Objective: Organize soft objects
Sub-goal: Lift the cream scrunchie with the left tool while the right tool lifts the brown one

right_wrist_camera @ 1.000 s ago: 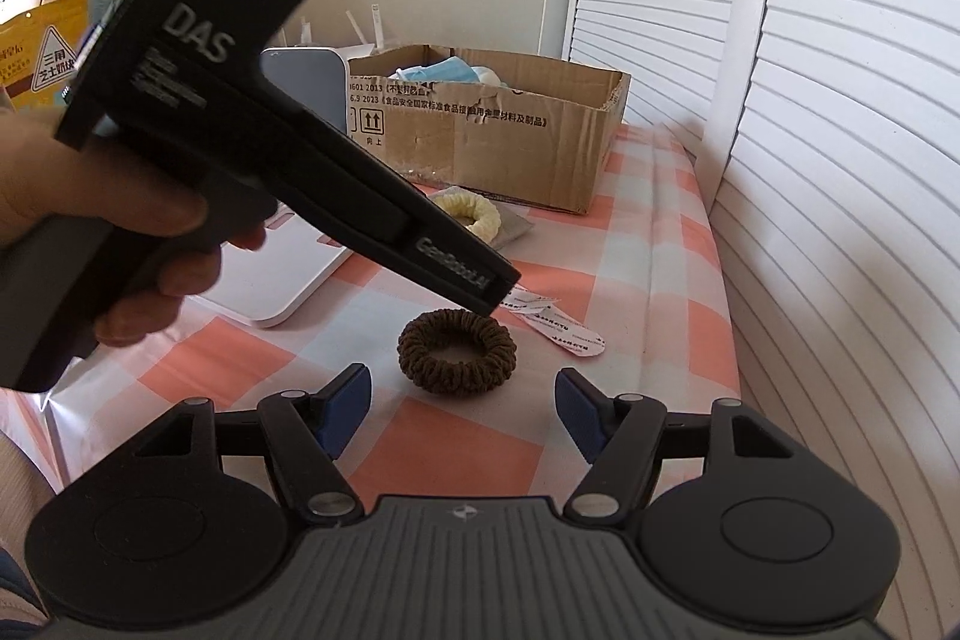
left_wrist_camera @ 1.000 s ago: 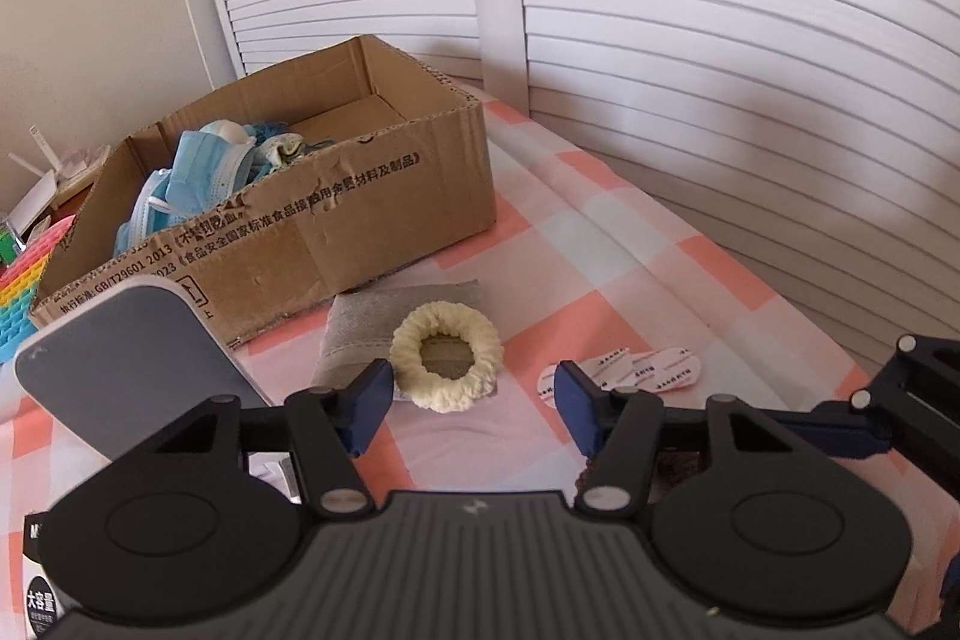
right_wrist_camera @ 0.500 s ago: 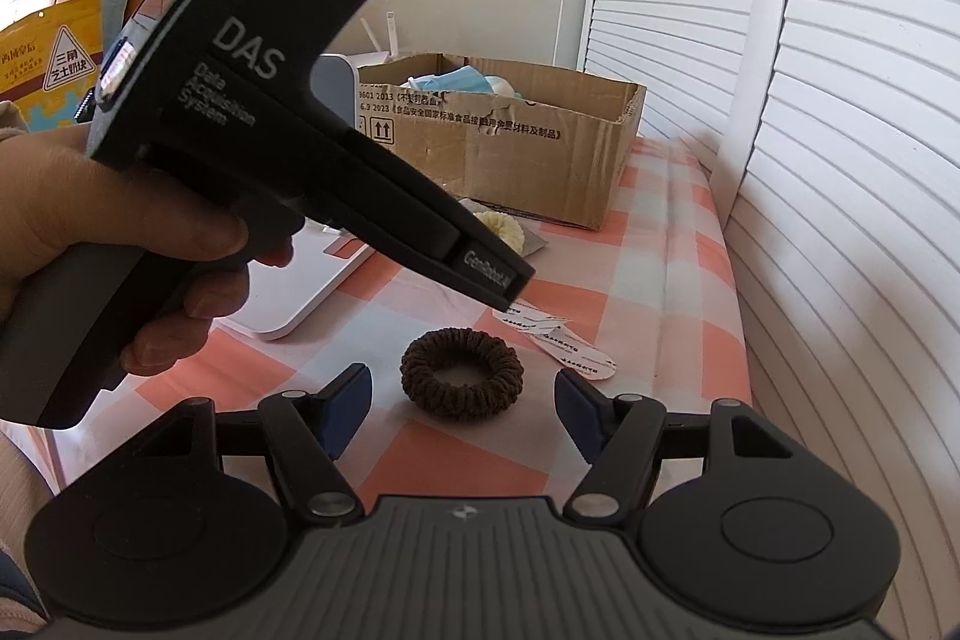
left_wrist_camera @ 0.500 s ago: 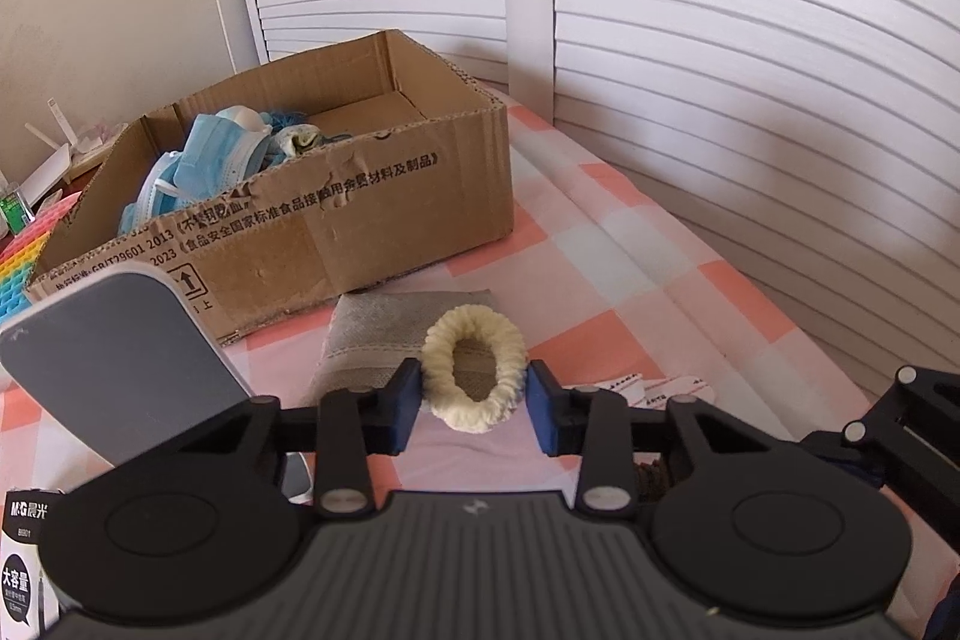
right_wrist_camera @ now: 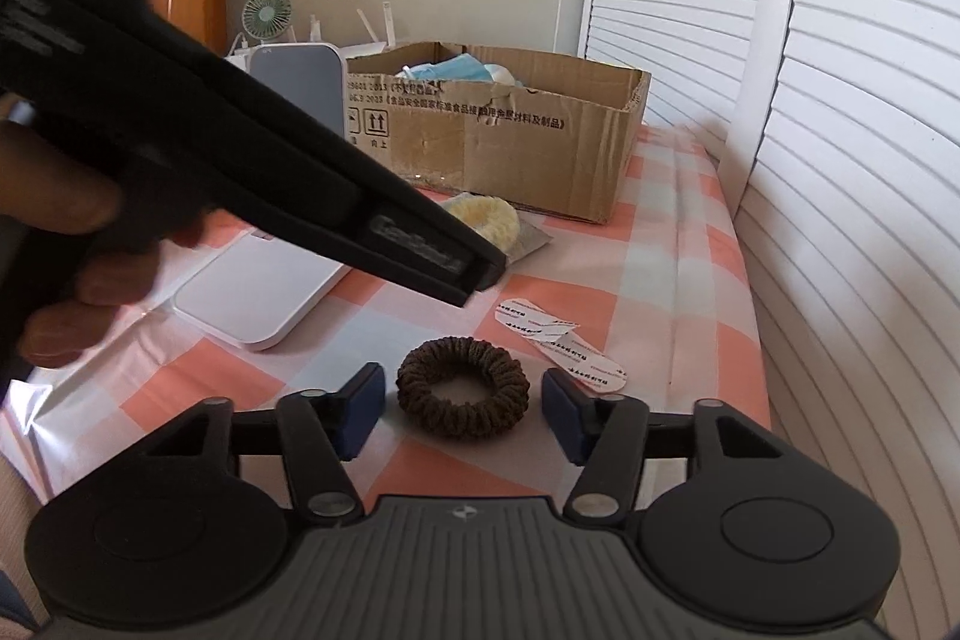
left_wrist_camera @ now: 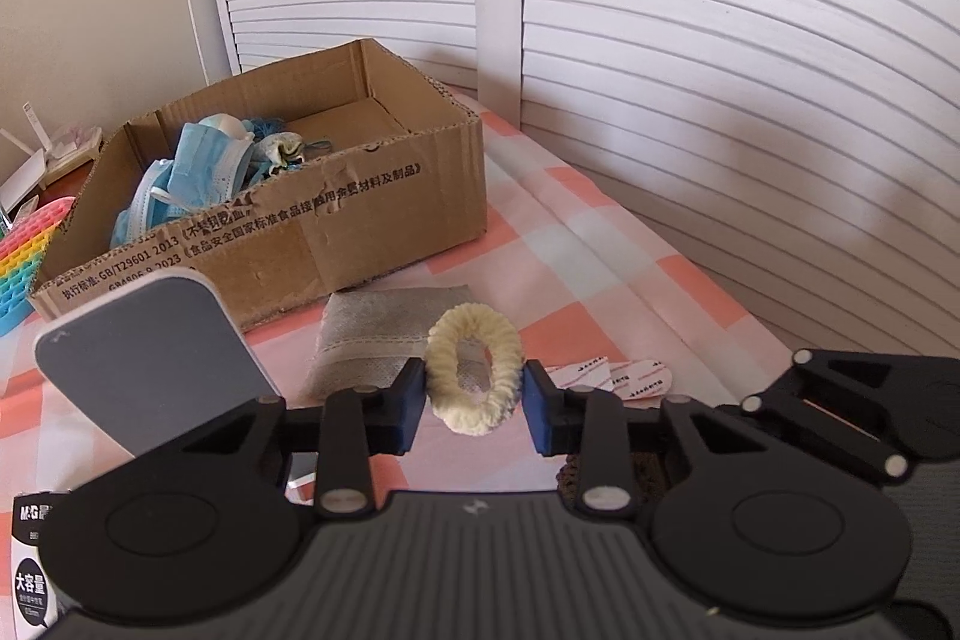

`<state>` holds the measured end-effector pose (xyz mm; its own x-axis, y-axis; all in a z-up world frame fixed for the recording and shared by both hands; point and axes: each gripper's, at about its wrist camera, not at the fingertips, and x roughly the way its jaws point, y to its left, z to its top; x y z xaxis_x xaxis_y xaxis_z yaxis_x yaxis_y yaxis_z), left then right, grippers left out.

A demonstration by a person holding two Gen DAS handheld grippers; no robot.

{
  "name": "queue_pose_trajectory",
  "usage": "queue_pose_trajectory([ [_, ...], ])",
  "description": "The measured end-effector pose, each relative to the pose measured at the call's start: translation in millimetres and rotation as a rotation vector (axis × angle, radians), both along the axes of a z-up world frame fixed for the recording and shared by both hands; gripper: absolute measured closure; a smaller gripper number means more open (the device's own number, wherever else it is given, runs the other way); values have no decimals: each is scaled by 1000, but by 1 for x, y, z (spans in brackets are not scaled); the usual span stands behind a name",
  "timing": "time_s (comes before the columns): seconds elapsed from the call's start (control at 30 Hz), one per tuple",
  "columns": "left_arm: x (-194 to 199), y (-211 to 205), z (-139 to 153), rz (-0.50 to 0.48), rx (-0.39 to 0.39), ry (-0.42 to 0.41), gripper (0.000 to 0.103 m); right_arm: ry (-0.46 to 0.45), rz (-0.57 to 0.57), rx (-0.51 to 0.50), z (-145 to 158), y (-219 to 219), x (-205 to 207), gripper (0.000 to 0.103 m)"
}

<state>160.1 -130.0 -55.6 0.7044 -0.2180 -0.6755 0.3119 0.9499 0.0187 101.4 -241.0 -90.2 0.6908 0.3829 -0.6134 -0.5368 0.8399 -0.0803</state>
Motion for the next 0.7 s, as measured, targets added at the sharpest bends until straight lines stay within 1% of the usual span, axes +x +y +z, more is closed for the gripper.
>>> queue_pose_trajectory([
  [0.03, -2, 1, 1, -8, -1, -1, 70, 1, -1, -1, 0, 1, 0, 46],
  [0.07, -4, 2, 2, -17, -1, 0, 70, 4, -3, 0, 1, 2, 1, 53],
  [0.17, -12, 3, 4, -50, 3, 3, 70, 8, -12, -7, 4, 4, 0, 56],
  [0.37, -32, 9, 14, -106, 3, -1, 70, 9, -35, -33, 9, 8, -6, 56],
  [0.5, -49, 18, 20, -150, 1, 12, 70, 19, -49, -17, 17, 6, -11, 56],
  [0.63, -65, 30, 25, -173, 11, 24, 70, 5, -42, -15, 28, 10, -18, 56],
  [0.7, -71, 39, 28, -169, 12, 20, 70, -4, -30, -30, 31, 15, -21, 56],
])
